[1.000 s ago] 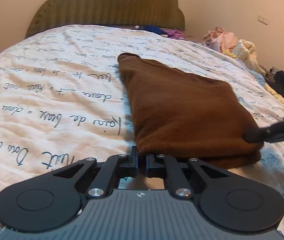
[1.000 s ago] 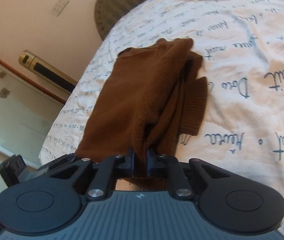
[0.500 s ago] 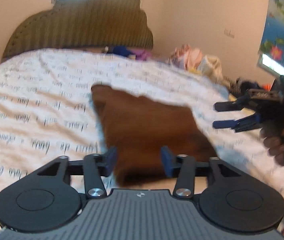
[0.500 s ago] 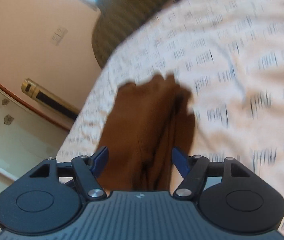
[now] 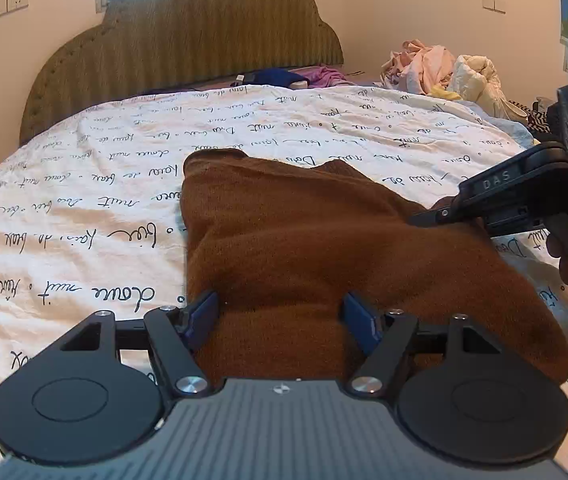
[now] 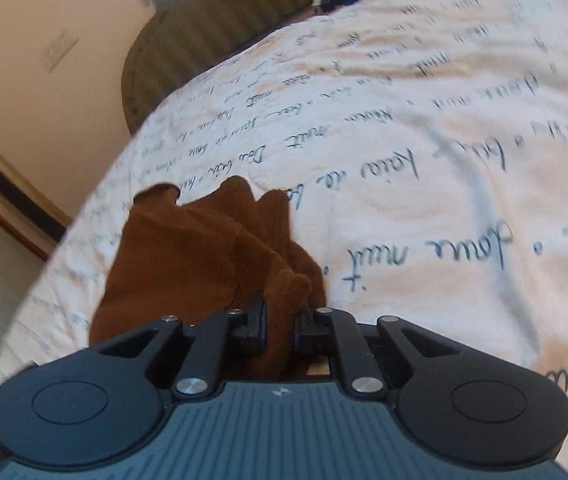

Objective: Fold small clothes

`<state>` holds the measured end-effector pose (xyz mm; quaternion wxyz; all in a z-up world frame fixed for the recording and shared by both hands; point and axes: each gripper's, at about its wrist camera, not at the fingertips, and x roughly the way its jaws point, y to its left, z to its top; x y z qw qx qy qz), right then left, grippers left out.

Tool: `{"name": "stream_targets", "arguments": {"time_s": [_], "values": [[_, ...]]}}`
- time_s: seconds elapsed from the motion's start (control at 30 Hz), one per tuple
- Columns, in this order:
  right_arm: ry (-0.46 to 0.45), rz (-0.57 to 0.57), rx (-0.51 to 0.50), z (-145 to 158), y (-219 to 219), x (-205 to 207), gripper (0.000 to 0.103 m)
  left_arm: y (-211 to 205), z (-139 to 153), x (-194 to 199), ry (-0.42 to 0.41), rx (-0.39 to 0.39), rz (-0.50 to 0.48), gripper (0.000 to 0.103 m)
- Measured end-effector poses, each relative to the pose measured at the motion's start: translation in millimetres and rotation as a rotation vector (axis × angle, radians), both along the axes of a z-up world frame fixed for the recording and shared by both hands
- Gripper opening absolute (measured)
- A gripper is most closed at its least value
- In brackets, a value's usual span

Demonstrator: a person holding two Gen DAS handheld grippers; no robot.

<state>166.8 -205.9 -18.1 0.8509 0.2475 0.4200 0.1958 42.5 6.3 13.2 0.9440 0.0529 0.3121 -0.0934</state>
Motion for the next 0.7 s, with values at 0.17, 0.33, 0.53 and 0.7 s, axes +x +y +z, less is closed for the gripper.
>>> {"name": "stream_targets", "arguments": {"time_s": [0.17, 0.33, 0.53, 0.7], "values": [[-0.093, -0.112, -0.093, 40.6, 4.4, -24.9, 0.023, 0.3, -0.5, -0.6, -0.004, 0.006, 0.013, 0.072], [-0.302, 0.027, -0.151, 88.8, 42.4, -70.8, 0.033, -4.6, -0.9, -1.6, -0.013, 0.019, 0.028, 0.073], [-0.25, 0.152, -0.276, 25.5, 71.4, -45.3, 0.057, -4.3, -1.9, -2.7, -0.031, 0.036, 0.009, 0.074], [-0.22, 0.105, -0.276, 57.6, 76.1, -69.4, 0.059, 16.7, 17.8, -35.2, -0.058, -0.053, 0.04, 0.072]]}}
